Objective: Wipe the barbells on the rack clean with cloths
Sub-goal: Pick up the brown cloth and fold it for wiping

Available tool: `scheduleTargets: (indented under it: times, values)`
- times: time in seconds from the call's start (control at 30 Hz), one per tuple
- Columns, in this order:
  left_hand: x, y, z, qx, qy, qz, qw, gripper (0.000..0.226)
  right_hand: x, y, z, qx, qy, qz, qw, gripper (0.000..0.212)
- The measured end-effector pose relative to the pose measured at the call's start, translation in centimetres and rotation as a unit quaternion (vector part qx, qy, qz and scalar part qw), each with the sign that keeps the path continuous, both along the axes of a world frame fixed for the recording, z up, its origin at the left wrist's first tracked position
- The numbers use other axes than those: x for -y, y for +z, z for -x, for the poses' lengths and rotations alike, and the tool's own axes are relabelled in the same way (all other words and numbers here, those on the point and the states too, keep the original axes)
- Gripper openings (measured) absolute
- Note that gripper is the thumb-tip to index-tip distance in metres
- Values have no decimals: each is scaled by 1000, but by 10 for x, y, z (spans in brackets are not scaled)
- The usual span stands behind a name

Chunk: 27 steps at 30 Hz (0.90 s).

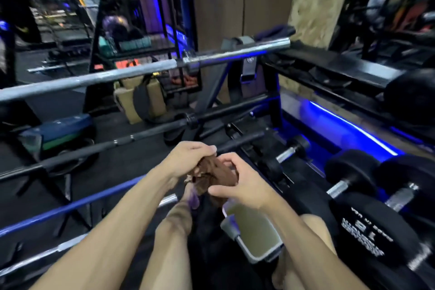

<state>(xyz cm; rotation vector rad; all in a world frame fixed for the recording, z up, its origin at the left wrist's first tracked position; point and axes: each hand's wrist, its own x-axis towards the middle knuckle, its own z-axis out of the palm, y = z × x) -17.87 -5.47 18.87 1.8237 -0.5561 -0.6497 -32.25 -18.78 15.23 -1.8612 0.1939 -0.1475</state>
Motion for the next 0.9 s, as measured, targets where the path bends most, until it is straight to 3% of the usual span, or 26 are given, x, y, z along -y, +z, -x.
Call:
scheduleTargets:
  times: [0.1,0.17,0.27,0.43,0.57,0.67,0.8,0.9]
  values:
    - [-17,29,9,-34,0,25,999,35,-8,18,3,89,-54,25,994,38]
    - [-26,45,19,-32,-17,25,999,47,-7,34,8,126,-91,-25,988,27]
    - [-40,64,36,-26,-47,7,999,56,-1,63,17,121,-86,-100,984,18]
    - [-55,80,55,-29,-126,-7,992,74,9,114,26,62,-5,-54,997,16]
    - [-58,83,58,-52,-175,57,982,61,15,136,15,28,70,-49,996,20]
    - [-52,78,50,-73,-174,51,981,58,18,139,0,-6,100,-54,994,23]
    - [-44,58,36,-130,-128,78,980,39,22,114,-27,-22,65,-50,996,23]
    - [-45,30,19,-186,-96,129,969,40,27,80,-45,-46,44,-115,991,35]
